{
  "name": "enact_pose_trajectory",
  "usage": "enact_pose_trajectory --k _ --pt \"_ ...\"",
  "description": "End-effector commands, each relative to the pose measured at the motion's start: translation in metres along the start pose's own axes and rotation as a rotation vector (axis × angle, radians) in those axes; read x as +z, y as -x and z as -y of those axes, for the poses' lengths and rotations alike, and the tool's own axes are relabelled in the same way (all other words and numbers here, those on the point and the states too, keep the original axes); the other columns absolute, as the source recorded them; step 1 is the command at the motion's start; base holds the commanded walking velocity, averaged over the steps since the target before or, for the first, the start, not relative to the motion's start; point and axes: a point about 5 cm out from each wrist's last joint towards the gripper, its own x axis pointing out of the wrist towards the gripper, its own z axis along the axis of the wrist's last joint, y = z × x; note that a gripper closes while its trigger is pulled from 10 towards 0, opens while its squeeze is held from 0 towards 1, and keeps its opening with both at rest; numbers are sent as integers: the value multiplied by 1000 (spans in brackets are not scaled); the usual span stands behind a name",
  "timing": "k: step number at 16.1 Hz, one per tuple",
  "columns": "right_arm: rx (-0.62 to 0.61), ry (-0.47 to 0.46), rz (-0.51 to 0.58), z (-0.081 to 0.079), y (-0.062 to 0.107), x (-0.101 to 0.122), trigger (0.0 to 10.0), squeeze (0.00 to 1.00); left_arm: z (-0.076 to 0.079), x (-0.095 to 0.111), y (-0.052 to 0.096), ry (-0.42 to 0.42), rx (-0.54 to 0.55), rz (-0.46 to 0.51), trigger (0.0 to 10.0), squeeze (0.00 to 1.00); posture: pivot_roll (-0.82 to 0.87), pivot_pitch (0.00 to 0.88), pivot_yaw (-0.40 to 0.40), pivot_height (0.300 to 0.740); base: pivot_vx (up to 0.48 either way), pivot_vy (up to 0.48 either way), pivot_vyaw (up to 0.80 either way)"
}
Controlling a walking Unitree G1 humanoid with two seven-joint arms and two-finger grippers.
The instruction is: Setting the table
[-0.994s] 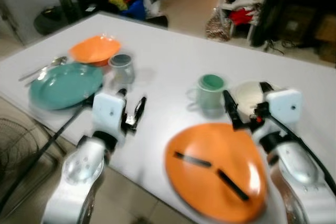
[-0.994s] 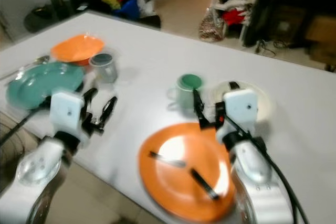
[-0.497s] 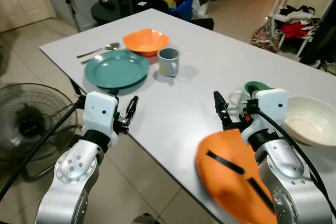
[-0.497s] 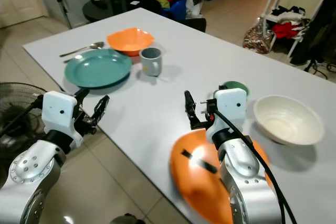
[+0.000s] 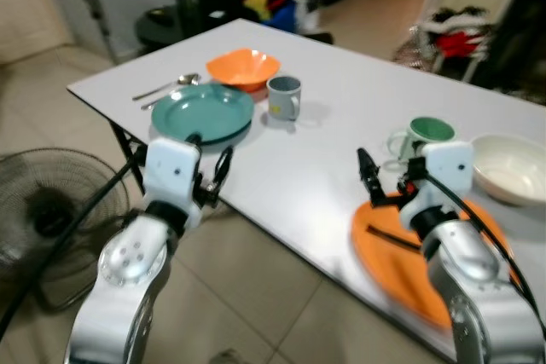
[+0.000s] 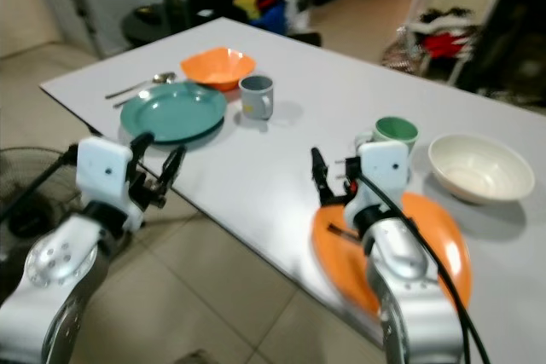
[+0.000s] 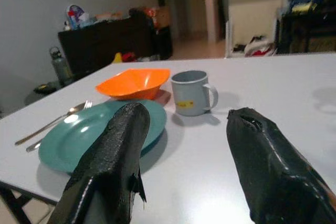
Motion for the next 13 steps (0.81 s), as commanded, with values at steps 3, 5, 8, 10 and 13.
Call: enact_pose_trajectory --k 3,5,8,10,13 --pt "75 28 48 -12 -3 12 10000 1000 -5 -7 7 2 34 -38 10000 0 127 0 -4 727 0 334 0" --pt "85 31 44 -14 1 11 10000 1000 -5 -6 6 1 18 -40 10000 0 120 0 9 727 0 332 800" --pt "78 37 40 -14 3 11 10000 1000 -3 -6 4 5 5 -38 10000 0 113 0 16 727 0 326 800" --pt "68 19 40 -12 3 11 10000 1000 -3 -6 4 7 4 -39 10000 0 113 0 13 727 0 324 0" --pt "77 -13 23 -12 1 9 10000 1000 -6 -6 5 7 14 -43 10000 0 122 0 10 727 0 325 0"
